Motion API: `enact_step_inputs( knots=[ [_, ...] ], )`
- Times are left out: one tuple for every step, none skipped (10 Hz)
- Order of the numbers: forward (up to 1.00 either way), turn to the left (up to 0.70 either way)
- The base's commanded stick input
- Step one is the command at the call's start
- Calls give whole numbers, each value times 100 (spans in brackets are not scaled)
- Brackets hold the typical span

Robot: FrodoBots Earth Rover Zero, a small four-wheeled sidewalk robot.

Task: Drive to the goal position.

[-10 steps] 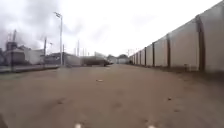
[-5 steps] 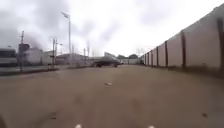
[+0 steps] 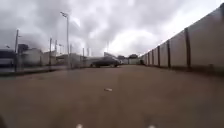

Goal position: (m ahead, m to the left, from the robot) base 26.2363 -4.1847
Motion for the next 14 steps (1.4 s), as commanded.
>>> enact_step_inputs(
  knots=[
    [100,-1],
    [100,2],
    [100,2],
    [100,2],
    [100,2],
    [100,2],
    [100,2],
    [100,2],
    [100,2],
    [100,2],
    [100,2],
    [100,2],
    [100,2],
    [100,2]
  ],
)
